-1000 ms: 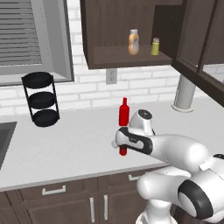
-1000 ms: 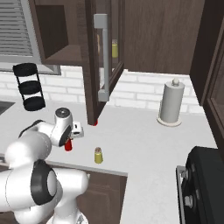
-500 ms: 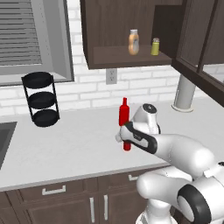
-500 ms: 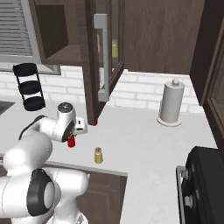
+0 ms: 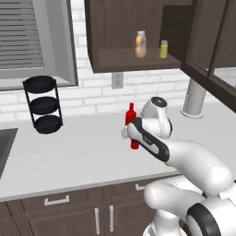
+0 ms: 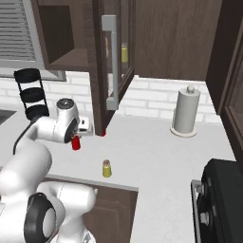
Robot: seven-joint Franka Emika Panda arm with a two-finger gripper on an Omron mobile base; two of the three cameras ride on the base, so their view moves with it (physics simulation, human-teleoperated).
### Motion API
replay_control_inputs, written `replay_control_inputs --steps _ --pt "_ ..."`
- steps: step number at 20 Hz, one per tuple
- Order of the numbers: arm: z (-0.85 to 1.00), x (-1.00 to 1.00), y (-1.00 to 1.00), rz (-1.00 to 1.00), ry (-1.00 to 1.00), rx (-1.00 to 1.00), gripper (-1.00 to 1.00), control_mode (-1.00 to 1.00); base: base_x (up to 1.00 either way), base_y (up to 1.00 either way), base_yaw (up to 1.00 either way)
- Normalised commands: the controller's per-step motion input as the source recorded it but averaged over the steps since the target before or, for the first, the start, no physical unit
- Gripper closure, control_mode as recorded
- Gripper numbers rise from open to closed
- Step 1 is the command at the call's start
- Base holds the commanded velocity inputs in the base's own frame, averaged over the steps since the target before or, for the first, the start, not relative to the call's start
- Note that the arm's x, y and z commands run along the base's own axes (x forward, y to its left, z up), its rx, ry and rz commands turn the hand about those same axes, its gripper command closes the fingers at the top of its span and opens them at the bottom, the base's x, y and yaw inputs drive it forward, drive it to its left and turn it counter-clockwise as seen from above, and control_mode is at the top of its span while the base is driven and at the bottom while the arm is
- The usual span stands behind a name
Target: Put the shaker and condiment bottle from the counter next to their counterparts in the cabinet.
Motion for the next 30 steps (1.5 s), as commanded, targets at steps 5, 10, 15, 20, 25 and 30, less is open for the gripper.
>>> replay_control_inputs --steps 5,10,15,20,25,30 --pt "0.66 -0.01 0.00 -0.08 0.00 0.02 1.00 -1.00 0.00 0.00 0.00" --pt "0.68 -0.10 0.00 -0.06 0.00 0.05 1.00 -1.00 0.00 0.00 0.00" --pt "0.69 -0.10 0.00 -0.05 -0.04 0.01 1.00 -1.00 0.00 0.00 0.00" --pt "0.71 -0.02 0.00 -0.05 -0.03 0.00 1.00 -1.00 0.00 0.00 0.00" --pt "0.70 0.00 0.00 -0.04 -0.01 0.00 1.00 -1.00 0.00 0.00 0.00" --pt "0.70 0.00 0.00 -0.04 0.00 0.00 1.00 -1.00 0.00 0.00 0.00"
